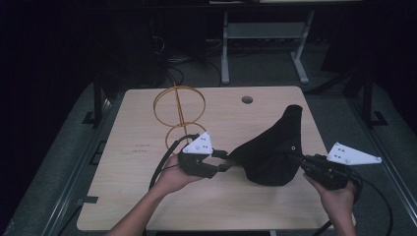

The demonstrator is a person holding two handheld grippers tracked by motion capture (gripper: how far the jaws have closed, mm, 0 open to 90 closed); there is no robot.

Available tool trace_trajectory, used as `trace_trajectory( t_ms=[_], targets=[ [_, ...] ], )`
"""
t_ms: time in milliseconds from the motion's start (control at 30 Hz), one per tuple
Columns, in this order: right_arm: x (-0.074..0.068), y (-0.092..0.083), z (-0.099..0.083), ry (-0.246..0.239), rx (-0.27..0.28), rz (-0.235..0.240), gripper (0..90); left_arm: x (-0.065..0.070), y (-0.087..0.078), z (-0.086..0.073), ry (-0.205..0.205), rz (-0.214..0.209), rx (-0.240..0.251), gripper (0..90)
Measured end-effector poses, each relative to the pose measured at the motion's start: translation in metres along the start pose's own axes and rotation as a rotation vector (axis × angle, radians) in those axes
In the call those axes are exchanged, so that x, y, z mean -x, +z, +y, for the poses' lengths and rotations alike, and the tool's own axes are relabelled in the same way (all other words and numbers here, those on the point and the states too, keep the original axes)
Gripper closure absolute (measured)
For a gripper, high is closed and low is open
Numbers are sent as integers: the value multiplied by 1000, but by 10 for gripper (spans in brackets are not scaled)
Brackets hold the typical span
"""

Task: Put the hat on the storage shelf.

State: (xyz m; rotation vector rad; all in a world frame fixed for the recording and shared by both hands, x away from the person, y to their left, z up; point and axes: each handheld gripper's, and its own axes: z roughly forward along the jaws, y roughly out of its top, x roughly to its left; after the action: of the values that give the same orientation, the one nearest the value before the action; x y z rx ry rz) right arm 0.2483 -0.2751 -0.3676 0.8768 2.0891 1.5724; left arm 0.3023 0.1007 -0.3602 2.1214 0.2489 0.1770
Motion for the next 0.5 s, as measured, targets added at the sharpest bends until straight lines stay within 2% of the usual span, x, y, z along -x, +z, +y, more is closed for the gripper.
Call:
trace_trajectory(
  t_ms=[167,267,500],
  targets=[
    [5,-1,9,8,-1,8,875,-4,-12,-13,-21,24,-7,485],
    [8,-2,16,-3,-8,6,875,-6,-18,-21,-31,33,-11,482],
    [13,-3,33,-17,-21,11,876,-2,-26,-46,-60,56,-23,457]
  ],
)
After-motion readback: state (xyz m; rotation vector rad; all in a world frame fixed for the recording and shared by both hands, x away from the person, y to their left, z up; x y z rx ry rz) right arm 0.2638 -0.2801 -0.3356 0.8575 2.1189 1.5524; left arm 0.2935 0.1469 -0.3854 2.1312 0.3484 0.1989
